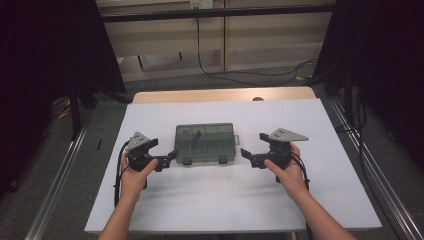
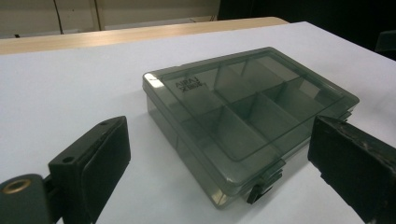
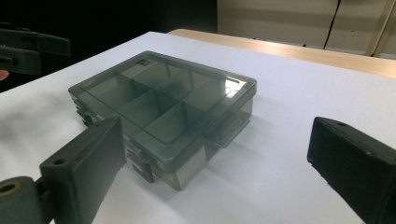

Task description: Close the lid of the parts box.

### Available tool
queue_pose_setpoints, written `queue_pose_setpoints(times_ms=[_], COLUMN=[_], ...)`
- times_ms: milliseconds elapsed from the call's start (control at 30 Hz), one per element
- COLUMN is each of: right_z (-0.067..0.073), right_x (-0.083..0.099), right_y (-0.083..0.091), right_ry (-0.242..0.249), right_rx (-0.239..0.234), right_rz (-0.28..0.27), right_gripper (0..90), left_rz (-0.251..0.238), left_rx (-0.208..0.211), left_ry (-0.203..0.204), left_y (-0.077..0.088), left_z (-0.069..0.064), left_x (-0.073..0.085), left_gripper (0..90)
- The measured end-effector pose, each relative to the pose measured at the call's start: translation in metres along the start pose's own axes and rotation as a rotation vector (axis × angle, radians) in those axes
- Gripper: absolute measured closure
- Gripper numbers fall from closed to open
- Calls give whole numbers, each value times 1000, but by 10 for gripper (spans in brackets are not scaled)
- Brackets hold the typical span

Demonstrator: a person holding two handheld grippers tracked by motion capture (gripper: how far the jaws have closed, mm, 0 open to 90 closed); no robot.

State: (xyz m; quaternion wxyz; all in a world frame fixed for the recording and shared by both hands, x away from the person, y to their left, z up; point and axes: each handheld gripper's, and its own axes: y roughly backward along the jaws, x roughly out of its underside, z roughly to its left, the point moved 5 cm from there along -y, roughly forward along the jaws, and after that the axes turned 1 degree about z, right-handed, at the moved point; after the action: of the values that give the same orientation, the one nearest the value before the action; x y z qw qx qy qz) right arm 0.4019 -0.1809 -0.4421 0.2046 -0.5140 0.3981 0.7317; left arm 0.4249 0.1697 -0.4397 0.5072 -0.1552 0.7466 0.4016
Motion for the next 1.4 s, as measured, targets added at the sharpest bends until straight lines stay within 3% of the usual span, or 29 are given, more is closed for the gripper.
queue_pose_setpoints(times_ms=[800,1400], right_z=[-11,-17], right_x=[14,20], right_y=[24,42], right_ry=[12,19], right_rx=[35,51], right_rz=[-2,-27], right_gripper=[25,16], left_rz=[-2,-8], left_rx=[-14,-12], left_ry=[-8,11], left_y=[17,25], left_z=[4,6], left_x=[11,21], left_gripper=[55,55])
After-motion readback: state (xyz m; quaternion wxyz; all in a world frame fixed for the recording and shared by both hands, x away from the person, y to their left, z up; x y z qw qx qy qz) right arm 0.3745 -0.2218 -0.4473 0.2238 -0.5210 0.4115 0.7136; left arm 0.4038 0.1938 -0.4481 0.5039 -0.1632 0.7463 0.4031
